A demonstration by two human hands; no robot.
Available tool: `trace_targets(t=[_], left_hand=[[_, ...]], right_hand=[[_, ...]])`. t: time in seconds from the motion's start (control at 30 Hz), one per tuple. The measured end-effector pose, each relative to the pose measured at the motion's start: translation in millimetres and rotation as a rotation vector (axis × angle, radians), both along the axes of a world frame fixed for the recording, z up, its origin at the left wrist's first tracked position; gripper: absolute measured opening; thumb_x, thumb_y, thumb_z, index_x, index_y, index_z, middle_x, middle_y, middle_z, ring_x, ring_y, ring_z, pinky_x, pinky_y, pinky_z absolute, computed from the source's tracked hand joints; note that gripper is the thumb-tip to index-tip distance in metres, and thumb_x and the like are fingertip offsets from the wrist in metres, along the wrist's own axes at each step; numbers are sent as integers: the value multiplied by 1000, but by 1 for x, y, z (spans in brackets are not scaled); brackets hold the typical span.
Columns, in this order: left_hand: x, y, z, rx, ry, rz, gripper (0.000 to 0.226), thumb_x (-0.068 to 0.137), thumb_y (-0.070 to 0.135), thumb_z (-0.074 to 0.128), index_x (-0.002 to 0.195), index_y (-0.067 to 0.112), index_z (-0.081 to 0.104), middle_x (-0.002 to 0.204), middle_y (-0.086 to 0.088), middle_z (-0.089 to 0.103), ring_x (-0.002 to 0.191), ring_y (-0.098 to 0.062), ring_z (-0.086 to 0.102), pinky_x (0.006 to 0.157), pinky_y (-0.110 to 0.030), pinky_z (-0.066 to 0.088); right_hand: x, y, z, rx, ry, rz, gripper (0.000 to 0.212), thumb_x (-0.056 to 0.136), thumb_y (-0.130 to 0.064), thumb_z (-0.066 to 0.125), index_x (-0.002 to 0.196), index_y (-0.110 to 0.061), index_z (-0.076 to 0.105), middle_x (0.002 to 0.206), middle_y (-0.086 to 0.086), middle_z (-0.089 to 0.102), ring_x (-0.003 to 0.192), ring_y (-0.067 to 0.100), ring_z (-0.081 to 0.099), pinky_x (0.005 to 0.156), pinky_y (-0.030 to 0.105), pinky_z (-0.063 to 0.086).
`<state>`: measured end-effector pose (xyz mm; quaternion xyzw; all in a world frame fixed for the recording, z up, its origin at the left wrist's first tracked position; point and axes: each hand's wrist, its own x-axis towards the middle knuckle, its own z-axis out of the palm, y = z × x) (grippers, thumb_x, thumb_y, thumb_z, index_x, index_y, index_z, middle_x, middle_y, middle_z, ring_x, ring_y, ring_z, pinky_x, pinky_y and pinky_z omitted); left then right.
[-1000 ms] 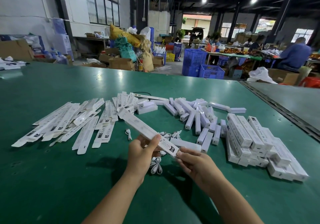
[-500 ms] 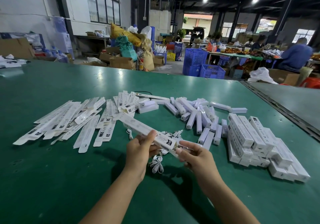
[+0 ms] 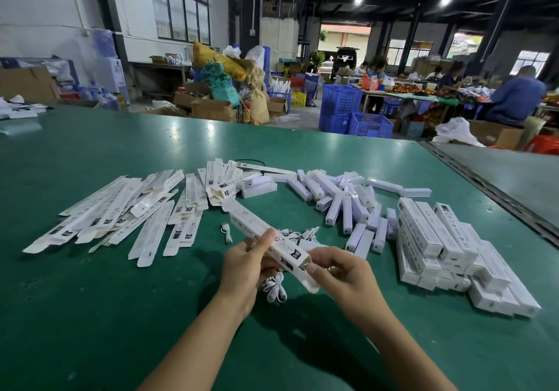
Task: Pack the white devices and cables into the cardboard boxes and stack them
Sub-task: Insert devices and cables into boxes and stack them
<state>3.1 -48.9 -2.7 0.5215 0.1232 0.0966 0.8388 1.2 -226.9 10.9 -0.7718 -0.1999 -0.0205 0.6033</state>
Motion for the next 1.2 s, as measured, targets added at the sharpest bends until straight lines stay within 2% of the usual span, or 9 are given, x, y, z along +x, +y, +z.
trace_targets(t=[0.1,0.2,0.3,0.37,0.5,0.67,0.83,1.03,1.2], left_hand=[[1,1,-1,7,-18,1,21,88,27,70,93,7,67,79,-12,76,54,-13,67,46,-19,49],[2,1,-3,87,-47,18,41,76,37,74,105,10,64,80,-12,77,54,-14,67,44,-20,47],[6,2,-9,152,-80,54,66,83,33,74,139,25,40,90,-15,77,61,-18,69,52,-26,53],[6,4,-12,207,-115,58,82,81,40,72,149,44,27,99,-16,75,71,-22,72,64,-32,56],[-2,-4,-10,337,-237,-59,61,84,39,67,141,43,46,74,0,73,65,-9,67,59,-22,54],[-5,-11,-4,224,-213,-53,29,94,15,67,119,29,64,71,0,74,66,-10,69,59,-21,54],[-4,-9,-6,192,-191,-50,30,92,11,69,116,28,66,63,3,68,59,-9,63,58,-21,53],[-2,-7,-8,195,-169,-89,32,89,12,72,117,25,66,67,-4,69,62,-15,64,60,-27,56],[-3,-15,-8,235,-156,-164,36,90,13,71,124,18,62,72,-10,71,63,-21,66,61,-36,59]], right_hand=[[-1,1,-1,-45,-43,-36,14,84,-9,75,86,-23,75,79,-8,73,65,3,59,62,20,47],[-2,1,0,-105,-131,-57,18,78,-12,81,81,-28,75,81,-12,74,70,4,66,69,21,53],[-4,2,1,-136,-236,-70,30,75,-11,84,80,-38,70,84,-18,73,73,4,69,70,14,53],[-5,4,1,-145,-257,-84,33,74,-11,84,82,-39,69,84,-20,72,72,3,69,69,13,53],[-4,7,-3,-110,-202,-119,22,77,-11,82,82,-29,70,76,-7,72,65,6,67,63,18,51],[-5,9,-3,-12,-91,-97,12,82,-12,78,90,-17,70,75,-3,73,67,10,68,63,18,50],[-5,13,-4,-58,-137,-130,14,79,-8,79,89,-15,71,73,-4,73,69,8,69,66,18,51],[-8,13,-2,-172,-368,-181,18,75,-5,82,84,-17,71,75,-14,68,68,4,67,65,13,52],[-6,16,-7,-200,-373,-300,27,70,4,74,75,-20,63,65,-6,64,56,12,60,58,24,49]])
